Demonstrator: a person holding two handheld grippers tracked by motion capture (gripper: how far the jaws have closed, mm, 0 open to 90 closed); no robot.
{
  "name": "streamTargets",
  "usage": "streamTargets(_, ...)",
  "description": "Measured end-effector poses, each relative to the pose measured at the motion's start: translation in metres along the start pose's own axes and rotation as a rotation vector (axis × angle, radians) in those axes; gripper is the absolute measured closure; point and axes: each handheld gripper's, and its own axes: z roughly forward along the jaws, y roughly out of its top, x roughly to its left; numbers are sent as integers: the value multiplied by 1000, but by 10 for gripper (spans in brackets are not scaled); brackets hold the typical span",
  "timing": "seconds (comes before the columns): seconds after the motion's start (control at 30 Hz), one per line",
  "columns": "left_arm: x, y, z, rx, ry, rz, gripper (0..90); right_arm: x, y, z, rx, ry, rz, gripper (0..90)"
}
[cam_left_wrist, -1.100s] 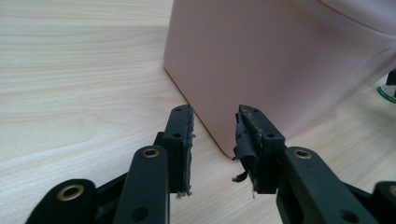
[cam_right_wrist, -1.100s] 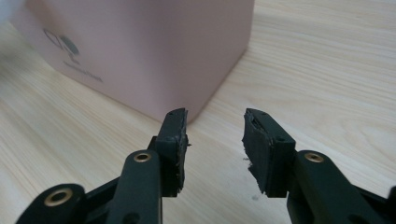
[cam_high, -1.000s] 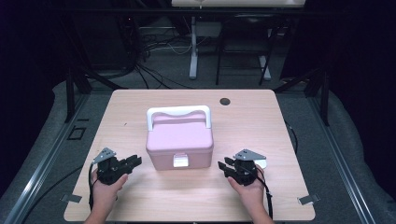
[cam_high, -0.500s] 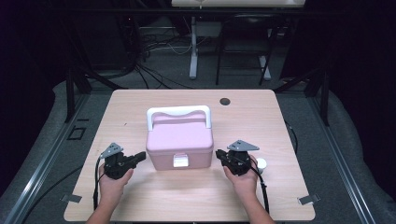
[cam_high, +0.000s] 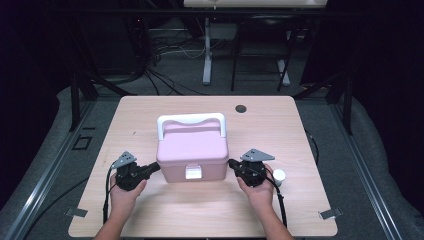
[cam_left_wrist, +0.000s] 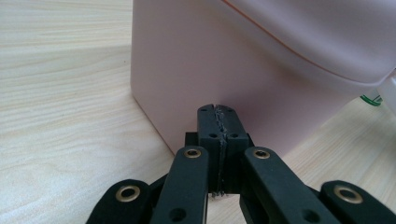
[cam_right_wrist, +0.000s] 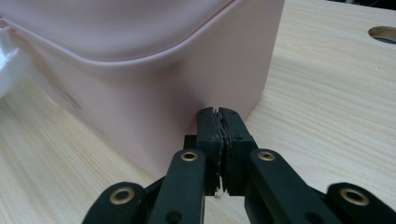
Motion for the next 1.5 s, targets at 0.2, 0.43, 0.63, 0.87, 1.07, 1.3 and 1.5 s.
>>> streamTargets(0.2,5,3,3,-2,-19,-1,900,-6,0,1,11,50,10,899)
streamTargets(0.43,3,4,3,1,-10,5,900,-6,2,2,20,47,14,900)
streamTargets(0.63,1,4,1,15,-8,18,900,-4,2,3,15,40,13,900)
streamTargets(0.87,-5,6,-1,41,6,49,900,-4,2,0,31,39,4,900)
streamTargets(1.07,-6,4,-3,44,-4,35,900,0,0,-5,32,31,-7,900)
streamTargets(1.3,-12,-1,-8,42,-11,33,900,5,-4,-13,44,36,-12,900)
streamTargets(1.5,-18,-5,-11,39,-15,29,900,9,-7,-20,51,28,-25,900)
